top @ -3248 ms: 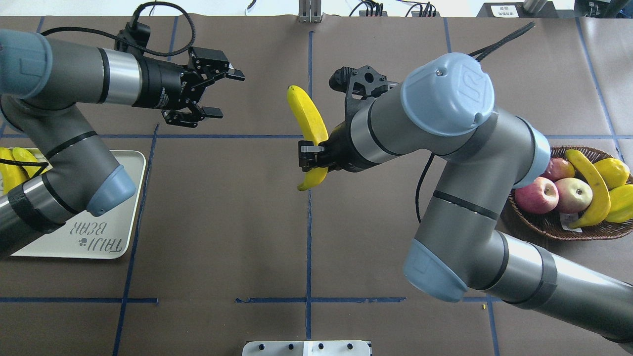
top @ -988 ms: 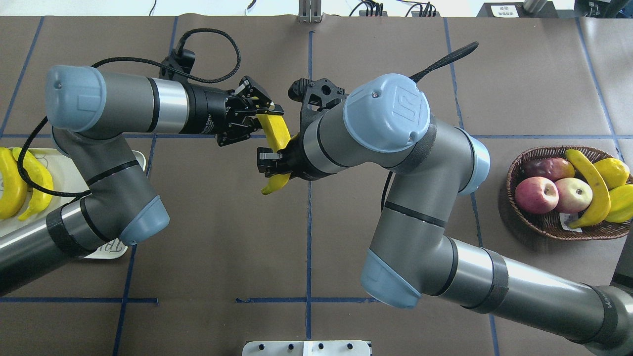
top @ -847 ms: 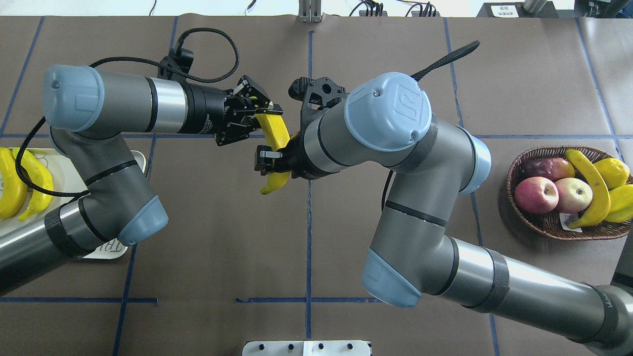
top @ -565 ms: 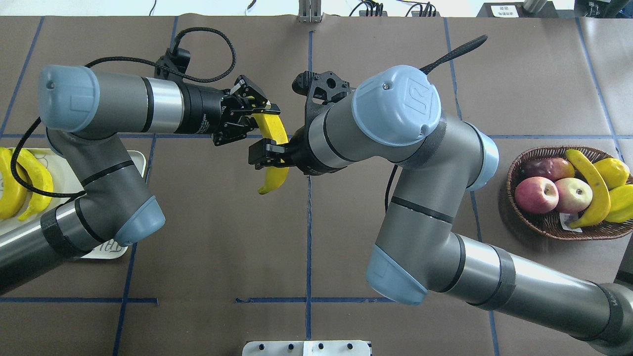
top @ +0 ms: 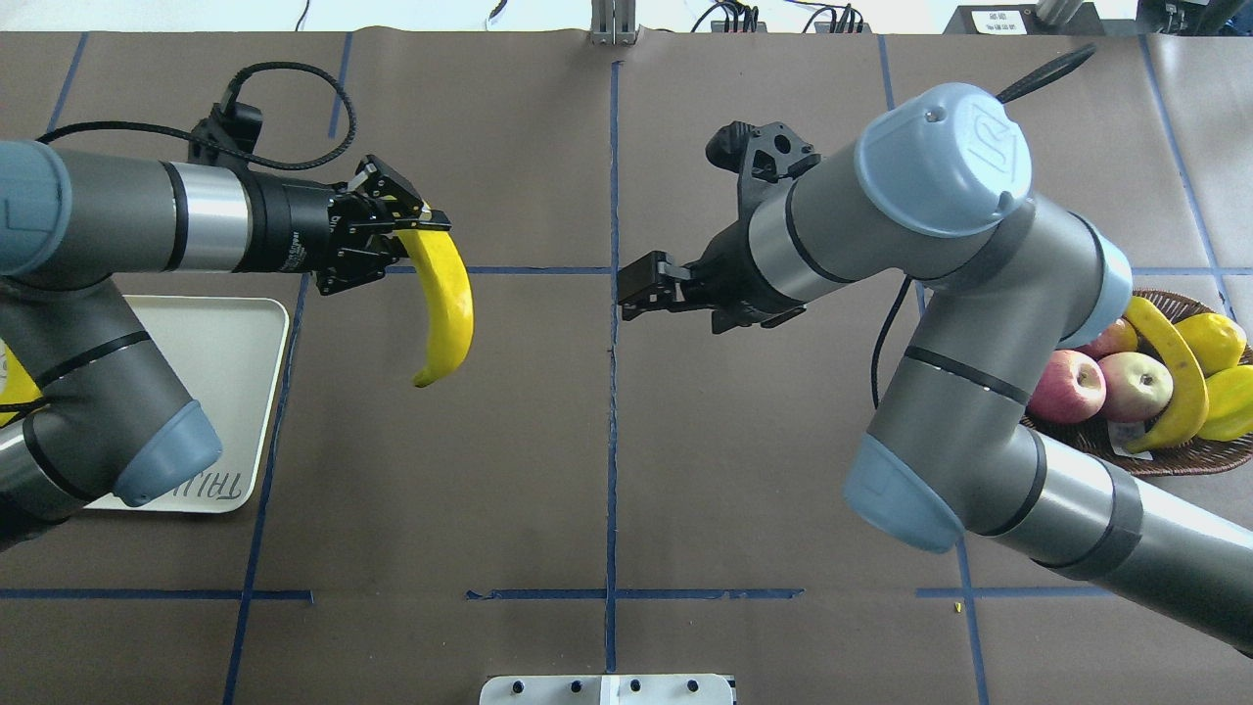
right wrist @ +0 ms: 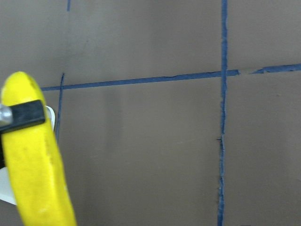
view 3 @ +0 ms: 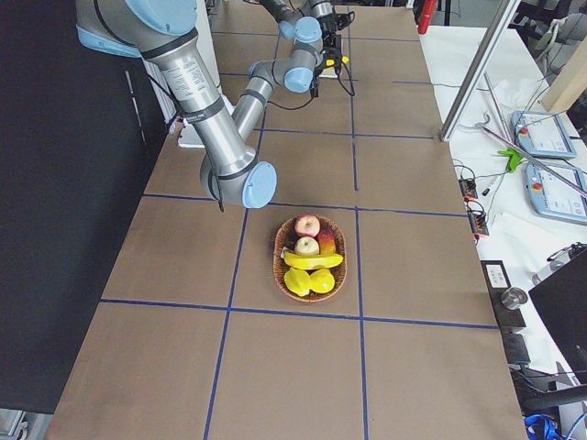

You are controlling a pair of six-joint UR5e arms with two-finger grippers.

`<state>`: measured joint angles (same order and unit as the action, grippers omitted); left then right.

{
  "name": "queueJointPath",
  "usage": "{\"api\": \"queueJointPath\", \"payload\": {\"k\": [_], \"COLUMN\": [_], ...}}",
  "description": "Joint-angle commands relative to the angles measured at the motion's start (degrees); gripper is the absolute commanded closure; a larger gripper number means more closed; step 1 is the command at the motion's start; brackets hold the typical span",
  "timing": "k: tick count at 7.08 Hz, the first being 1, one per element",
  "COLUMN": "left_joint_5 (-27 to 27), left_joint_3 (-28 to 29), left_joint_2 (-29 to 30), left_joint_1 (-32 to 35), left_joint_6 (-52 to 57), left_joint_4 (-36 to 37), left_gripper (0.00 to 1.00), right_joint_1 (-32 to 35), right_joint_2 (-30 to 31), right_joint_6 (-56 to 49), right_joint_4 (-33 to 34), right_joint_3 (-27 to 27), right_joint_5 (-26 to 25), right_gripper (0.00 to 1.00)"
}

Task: Transfer all bananas from basket to plate

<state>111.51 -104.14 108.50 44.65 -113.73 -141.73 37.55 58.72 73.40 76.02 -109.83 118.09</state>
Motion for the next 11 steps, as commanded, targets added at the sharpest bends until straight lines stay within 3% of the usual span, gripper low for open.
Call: {"api": "queueJointPath", "payload": {"k": [1,3,5,11], "left_joint_5": [0.28,3.95,6.69,6.00], "left_joint_3": [-0.63,0.24,2.35,11.32], "left_joint_2": [-7.99,-17.84,-22.34,-22.90], "left_joint_1": [3.24,5.17,7.46,11.58], "left_joint_6": [7.16,8.08,15.33,25.31], "left_joint_4": [2.59,2.69,4.95,5.32], "left_gripper": [1.00,1.00,1.00,0.97], "right_joint_1": [6.10,13.74,17.54,18.26], "right_joint_2": [6.82,13.24,19.48,20.91], "right_joint_6": [-6.48,-15.79,-26.33,-29.10], "right_joint_4": [0.36,0.45,0.45,0.36], "right_joint_3": [-0.47,-1.43,-1.44,-1.79], "right_joint_5": [5.28,12.57,14.61,15.06], "right_gripper": [0.00,0.00,0.00,0.00]}}
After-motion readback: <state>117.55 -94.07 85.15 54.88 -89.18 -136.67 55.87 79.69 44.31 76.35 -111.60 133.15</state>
